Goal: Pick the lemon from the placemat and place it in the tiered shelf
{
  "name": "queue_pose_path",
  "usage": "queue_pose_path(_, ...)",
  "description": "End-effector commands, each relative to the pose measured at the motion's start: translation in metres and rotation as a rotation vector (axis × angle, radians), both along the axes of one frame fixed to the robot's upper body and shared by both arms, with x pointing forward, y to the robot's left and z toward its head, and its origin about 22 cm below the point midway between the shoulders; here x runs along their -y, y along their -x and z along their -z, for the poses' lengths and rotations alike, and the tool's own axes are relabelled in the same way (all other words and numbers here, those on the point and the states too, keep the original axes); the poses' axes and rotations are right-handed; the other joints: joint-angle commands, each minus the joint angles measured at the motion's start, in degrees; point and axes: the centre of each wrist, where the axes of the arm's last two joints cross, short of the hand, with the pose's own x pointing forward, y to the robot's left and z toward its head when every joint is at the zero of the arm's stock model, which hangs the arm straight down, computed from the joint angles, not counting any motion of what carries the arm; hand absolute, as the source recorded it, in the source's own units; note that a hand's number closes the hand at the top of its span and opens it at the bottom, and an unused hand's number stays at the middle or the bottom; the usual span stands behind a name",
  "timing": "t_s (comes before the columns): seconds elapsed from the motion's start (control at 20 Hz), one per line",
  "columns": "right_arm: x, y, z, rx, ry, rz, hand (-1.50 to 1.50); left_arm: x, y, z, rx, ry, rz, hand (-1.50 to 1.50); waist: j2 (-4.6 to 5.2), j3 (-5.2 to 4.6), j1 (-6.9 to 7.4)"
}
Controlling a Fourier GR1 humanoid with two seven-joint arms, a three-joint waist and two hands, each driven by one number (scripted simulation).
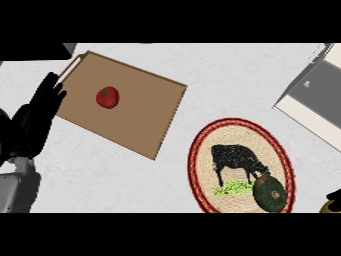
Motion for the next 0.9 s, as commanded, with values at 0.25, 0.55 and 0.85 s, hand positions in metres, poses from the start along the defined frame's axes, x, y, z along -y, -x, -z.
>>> queue_pose_path(0.25, 0.052, -0.029, -0.053, -0.015, -0.304, 0.044, 1.5, 0.003, 0.002, 0.012, -0.016, 0.005, -0.004, 0.0, -0.19, 0.12, 0.29)
queue_pose_path(0.55, 0.15, -0.053, -0.09, 0.007, -0.36, 0.05, 1.5, 0.006, -0.004, 0.001, 0.017, -0.013, 0.02, 0.0, -0.31, 0.13, 0.77)
queue_pose_path(0.85, 0.242, -0.049, -0.095, -0.029, -0.404, 0.038, 1.5, 0.006, -0.009, 0.002, 0.006, -0.006, 0.031, 0.0, -0.07, 0.03, 1.58)
